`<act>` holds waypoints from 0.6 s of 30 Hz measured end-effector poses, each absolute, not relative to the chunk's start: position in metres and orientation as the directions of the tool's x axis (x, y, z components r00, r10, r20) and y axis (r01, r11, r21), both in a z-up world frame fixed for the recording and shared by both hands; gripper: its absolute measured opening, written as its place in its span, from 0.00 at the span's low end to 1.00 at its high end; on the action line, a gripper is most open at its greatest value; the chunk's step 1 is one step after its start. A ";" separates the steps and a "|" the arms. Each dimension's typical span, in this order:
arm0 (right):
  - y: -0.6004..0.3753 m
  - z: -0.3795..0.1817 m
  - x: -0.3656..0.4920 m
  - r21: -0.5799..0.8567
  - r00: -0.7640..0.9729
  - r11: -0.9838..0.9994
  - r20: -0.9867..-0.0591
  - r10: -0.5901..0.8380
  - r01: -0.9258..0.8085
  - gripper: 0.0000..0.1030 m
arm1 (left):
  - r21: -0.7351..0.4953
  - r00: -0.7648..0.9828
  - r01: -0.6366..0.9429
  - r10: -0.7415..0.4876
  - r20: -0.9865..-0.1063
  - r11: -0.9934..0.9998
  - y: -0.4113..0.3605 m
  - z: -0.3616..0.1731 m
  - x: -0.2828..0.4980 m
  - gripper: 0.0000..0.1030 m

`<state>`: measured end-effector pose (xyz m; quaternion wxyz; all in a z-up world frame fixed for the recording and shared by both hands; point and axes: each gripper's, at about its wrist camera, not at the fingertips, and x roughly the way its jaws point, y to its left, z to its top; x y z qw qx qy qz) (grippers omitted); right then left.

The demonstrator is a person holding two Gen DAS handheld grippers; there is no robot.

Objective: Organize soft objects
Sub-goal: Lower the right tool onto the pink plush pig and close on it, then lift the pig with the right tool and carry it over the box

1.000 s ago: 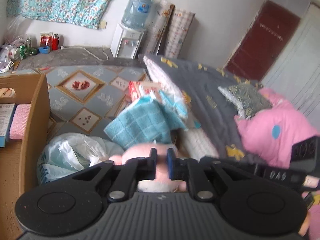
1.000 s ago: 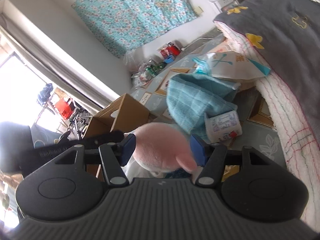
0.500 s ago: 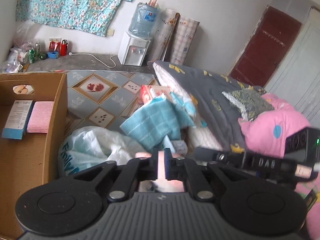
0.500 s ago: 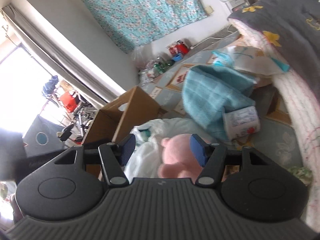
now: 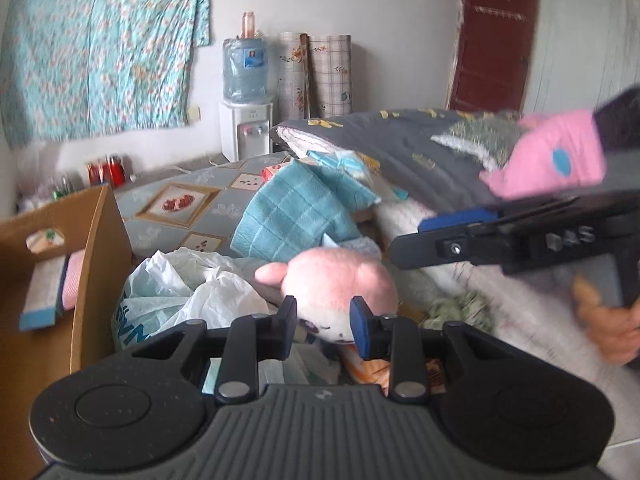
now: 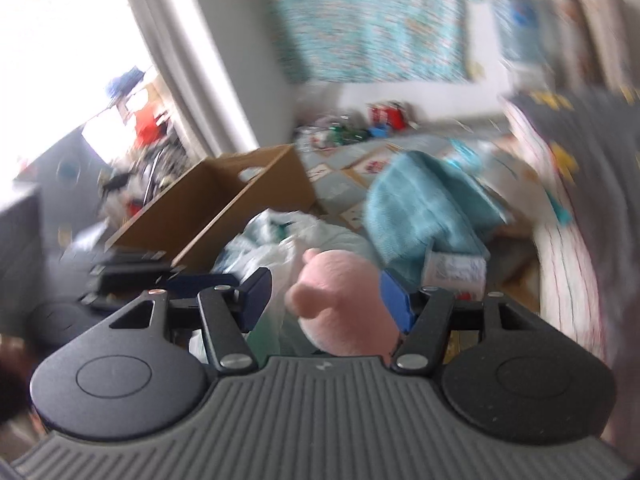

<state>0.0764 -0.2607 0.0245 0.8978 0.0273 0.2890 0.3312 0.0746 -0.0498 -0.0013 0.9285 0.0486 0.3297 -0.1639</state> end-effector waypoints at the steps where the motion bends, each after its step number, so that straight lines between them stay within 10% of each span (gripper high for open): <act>1: -0.254 0.025 0.072 0.196 0.616 0.774 -0.503 0.607 -0.603 0.58 | 0.008 0.736 0.338 -0.259 -0.626 0.941 -0.052 -0.004 0.074 0.30; 8: -0.231 0.019 0.076 0.066 0.628 0.766 -0.529 0.571 -0.640 0.48 | 0.102 0.726 0.394 -0.241 -0.644 0.913 -0.062 -0.020 0.073 0.52; 13: -0.238 0.011 0.094 0.118 0.630 0.786 -0.532 0.566 -0.607 0.19 | 0.121 0.714 0.421 -0.246 -0.656 0.899 -0.069 -0.030 0.076 0.65; 18: -0.247 0.013 0.107 0.238 0.599 0.775 -0.518 0.611 -0.586 0.11 | 0.122 0.721 0.414 -0.243 -0.649 0.902 -0.080 -0.035 0.086 0.79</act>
